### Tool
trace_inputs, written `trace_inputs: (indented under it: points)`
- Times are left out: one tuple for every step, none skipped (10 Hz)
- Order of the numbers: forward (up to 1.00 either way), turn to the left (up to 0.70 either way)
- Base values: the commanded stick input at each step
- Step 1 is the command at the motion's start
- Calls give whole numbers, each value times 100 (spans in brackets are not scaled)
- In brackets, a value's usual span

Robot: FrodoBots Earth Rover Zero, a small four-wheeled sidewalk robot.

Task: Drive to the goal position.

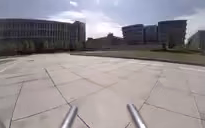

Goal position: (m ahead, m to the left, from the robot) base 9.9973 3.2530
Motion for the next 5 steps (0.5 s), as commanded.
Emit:
trace_inputs:
  points:
    - [70,0]
    - [70,0]
    - [70,0]
    - [70,0]
    - [70,0]
